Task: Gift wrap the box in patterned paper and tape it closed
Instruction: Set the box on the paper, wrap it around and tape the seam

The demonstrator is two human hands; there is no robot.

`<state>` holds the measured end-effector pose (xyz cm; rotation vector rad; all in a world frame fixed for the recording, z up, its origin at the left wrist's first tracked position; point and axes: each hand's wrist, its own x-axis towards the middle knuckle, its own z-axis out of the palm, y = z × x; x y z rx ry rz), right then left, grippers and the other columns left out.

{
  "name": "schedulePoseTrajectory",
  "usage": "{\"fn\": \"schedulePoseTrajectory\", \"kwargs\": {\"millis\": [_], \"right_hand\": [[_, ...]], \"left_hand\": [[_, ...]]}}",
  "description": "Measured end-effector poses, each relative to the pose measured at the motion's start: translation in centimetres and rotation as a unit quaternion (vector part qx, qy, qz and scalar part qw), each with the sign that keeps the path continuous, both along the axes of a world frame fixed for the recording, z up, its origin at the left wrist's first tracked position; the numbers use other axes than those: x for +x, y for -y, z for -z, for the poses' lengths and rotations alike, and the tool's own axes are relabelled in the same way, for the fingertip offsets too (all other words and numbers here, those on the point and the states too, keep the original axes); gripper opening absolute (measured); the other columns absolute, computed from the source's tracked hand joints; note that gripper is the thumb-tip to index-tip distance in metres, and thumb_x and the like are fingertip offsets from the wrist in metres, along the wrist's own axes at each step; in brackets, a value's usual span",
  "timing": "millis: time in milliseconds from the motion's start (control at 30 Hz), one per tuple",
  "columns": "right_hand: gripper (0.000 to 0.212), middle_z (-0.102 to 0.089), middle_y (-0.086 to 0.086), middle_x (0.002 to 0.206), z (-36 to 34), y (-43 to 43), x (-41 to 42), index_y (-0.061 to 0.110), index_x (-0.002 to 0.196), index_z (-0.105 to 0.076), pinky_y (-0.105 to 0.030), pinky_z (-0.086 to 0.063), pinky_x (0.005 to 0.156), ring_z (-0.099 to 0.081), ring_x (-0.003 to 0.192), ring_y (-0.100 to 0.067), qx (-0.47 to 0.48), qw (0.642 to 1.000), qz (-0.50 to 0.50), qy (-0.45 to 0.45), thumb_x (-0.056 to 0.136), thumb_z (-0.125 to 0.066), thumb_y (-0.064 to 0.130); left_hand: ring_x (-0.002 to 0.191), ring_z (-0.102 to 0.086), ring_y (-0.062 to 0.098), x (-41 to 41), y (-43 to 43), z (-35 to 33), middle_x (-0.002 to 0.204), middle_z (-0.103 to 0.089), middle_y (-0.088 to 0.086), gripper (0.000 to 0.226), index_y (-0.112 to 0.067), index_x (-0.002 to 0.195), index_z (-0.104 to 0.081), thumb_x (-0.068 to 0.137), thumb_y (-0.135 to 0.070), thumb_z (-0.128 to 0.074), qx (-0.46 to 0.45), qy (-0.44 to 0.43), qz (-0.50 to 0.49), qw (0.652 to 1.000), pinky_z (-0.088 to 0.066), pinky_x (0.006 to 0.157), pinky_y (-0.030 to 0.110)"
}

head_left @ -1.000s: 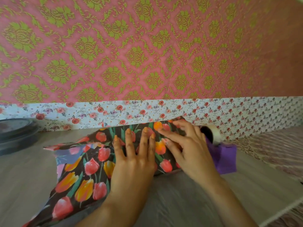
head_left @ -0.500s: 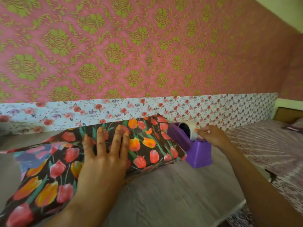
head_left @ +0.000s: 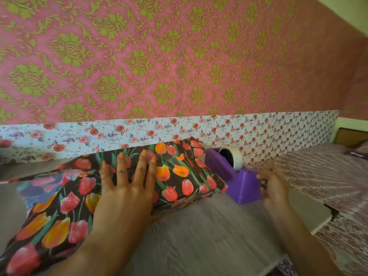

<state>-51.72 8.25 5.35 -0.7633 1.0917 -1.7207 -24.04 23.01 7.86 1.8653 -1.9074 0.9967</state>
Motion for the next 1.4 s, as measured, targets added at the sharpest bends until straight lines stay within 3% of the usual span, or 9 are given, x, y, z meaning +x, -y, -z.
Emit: {"fn": "schedulePoseTrajectory", "kwargs": {"millis": [200,500,633,767,933,1067,1167,1300,1400], "right_hand": [[0.008,-0.050,0.004,0.053,0.6,-1.7,-1.7,0.010,0.088,-0.066,-0.012,-0.034,0.036,-0.041,0.048,-0.006,0.043,0.983,-0.053,-0.172,0.081,-0.066,0.008],[0.011,-0.044,0.002,0.062,1.9,-2.4,0.8,0.014,0.085,-0.060,-0.013,-0.025,0.031,-0.033,0.044,-0.005,0.107,0.992,-0.054,-0.036,0.093,-0.052,0.013],[0.017,-0.042,0.005,0.063,1.2,-4.7,1.5,0.020,0.084,-0.054,-0.012,-0.021,0.032,-0.033,0.037,0.000,0.006,0.998,-0.056,0.031,0.096,-0.046,0.011],[0.013,-0.045,0.009,0.055,-3.4,-8.4,6.8,0.020,0.084,-0.056,-0.012,-0.021,0.034,-0.033,0.038,0.001,-0.136,0.982,-0.133,-0.008,0.094,-0.049,0.017],[0.014,-0.044,0.011,0.050,-8.1,-9.2,16.1,0.025,0.080,-0.056,-0.015,-0.027,0.043,-0.034,0.044,-0.003,-0.311,0.924,-0.201,-0.101,0.092,-0.055,0.020],[0.014,-0.041,-0.001,0.055,-7.8,-6.6,19.6,0.022,0.078,-0.056,-0.030,-0.031,0.052,-0.034,0.050,-0.013,-0.293,0.920,-0.189,-0.178,0.092,-0.057,0.023],[0.014,-0.042,-0.005,0.058,-7.3,-5.1,20.3,0.021,0.078,-0.056,-0.034,-0.032,0.056,-0.035,0.053,-0.018,-0.278,0.926,-0.179,-0.183,0.092,-0.057,0.021],[0.016,-0.038,-0.006,0.056,-7.2,-4.3,20.8,0.020,0.076,-0.055,-0.034,-0.027,0.053,-0.029,0.048,-0.017,-0.284,0.920,-0.177,-0.204,0.092,-0.057,0.022],[0.016,-0.040,-0.004,0.054,-7.2,-3.9,21.0,0.021,0.076,-0.056,-0.032,-0.027,0.050,-0.029,0.046,-0.015,-0.281,0.919,-0.175,-0.214,0.092,-0.057,0.022]], "left_hand": [[0.099,-0.050,0.067,-0.1,0.0,0.0,0.122,-0.056,0.033,0.106,0.011,0.121,-0.057,0.028,-0.020,-0.097,-0.006,0.005,-0.001,1.000,-0.035,0.076,0.079],[0.097,-0.050,0.067,-0.1,0.0,0.2,0.122,-0.055,0.034,0.101,0.011,0.119,-0.058,0.032,-0.021,-0.096,-0.015,-0.006,0.004,1.000,-0.035,0.074,0.079],[0.096,-0.052,0.066,-0.5,0.0,0.2,0.120,-0.058,0.031,0.062,0.009,0.118,-0.060,0.061,-0.014,-0.072,-0.056,-0.017,0.003,0.998,-0.038,0.071,0.078],[0.101,-0.053,0.062,-0.9,-0.2,0.9,0.124,-0.058,0.026,0.053,0.005,0.121,-0.059,0.075,-0.014,-0.044,-0.074,0.018,-0.014,0.997,-0.040,0.074,0.074],[0.107,-0.054,0.057,-1.3,-0.7,1.4,0.130,-0.056,0.022,0.061,0.001,0.126,-0.057,0.073,-0.027,-0.049,-0.035,0.025,-0.033,0.999,-0.042,0.080,0.070],[0.107,-0.054,0.057,-0.6,-0.7,0.4,0.130,-0.055,0.023,0.074,0.004,0.132,-0.046,0.070,-0.037,-0.051,0.032,0.014,-0.034,0.999,-0.044,0.079,0.069],[0.107,-0.053,0.057,0.0,-0.9,-0.9,0.130,-0.052,0.029,0.102,0.012,0.131,-0.041,0.056,-0.046,-0.080,0.078,-0.012,-0.046,0.996,-0.047,0.079,0.068],[0.142,-0.006,0.045,0.8,-1.4,-1.8,0.147,0.014,0.036,0.118,0.014,0.143,0.003,0.078,-0.062,-0.060,0.086,0.013,-0.036,0.996,-0.014,0.115,0.050],[0.137,-0.017,0.051,0.7,-2.1,-1.9,0.148,0.000,0.033,0.110,0.014,0.139,-0.003,0.080,-0.062,-0.056,0.057,0.009,-0.078,0.995,-0.021,0.112,0.054]]}}
